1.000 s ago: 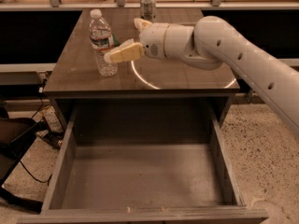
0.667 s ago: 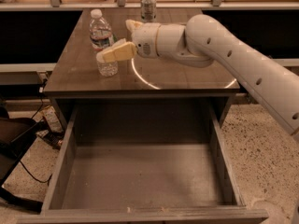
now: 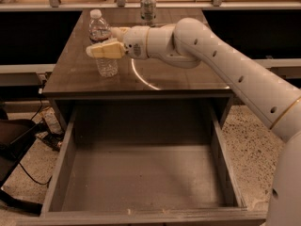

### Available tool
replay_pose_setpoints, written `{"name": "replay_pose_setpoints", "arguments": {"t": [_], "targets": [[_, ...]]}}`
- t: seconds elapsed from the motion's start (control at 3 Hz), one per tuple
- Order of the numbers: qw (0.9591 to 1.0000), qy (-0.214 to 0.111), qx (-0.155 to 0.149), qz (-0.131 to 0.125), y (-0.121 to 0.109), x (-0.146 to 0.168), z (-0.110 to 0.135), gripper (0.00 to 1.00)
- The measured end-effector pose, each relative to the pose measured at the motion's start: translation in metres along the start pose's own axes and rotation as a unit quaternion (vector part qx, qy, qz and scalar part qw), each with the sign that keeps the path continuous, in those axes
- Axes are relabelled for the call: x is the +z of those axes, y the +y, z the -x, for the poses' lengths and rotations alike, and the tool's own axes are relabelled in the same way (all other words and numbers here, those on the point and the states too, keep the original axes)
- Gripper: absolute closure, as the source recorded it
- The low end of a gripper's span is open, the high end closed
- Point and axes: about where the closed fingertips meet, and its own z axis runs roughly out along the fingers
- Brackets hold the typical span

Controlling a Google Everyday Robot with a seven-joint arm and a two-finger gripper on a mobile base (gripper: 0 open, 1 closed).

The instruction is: Place water bottle into top drawer

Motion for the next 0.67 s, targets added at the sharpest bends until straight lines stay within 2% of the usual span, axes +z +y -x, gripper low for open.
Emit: {"name": "replay_pose_setpoints", "arguments": {"t": [0.33, 0.67], "targets": [[0.9992, -0.027, 0.008, 0.027, 0.0016, 0.0131, 0.0039, 0.50], [0.9992, -0.026, 0.008, 0.028, 0.0028, 0.0147, 0.0039, 0.73]]}}
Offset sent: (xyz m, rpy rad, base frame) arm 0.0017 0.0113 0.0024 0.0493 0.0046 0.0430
